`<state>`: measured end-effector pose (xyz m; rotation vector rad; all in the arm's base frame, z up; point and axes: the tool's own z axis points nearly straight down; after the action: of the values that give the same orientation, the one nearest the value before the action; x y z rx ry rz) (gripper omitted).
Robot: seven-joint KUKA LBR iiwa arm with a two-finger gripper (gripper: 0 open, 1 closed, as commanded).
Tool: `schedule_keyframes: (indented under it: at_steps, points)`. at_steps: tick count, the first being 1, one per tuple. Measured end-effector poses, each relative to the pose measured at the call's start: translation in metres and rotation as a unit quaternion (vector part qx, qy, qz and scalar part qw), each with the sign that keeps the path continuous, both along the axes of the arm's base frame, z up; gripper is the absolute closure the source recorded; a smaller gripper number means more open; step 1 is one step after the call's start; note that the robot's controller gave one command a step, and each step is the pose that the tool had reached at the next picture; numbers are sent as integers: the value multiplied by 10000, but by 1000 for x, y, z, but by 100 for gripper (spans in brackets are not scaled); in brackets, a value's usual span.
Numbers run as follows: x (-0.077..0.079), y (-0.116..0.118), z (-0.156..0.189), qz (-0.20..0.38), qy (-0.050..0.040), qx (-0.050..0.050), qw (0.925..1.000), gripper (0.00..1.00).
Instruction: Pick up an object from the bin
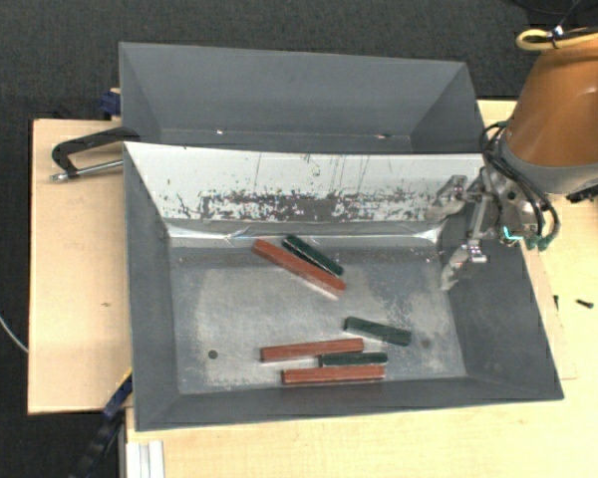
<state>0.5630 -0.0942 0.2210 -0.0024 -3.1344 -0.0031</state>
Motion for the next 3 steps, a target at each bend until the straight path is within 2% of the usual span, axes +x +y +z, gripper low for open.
schedule_keyframes:
  at_steps: [2, 3]
  points:
    - [1, 1, 3, -14, -61, -12, 10000, 0]
    - [-4, 8, -43, -23, -16, 3, 10000, 0]
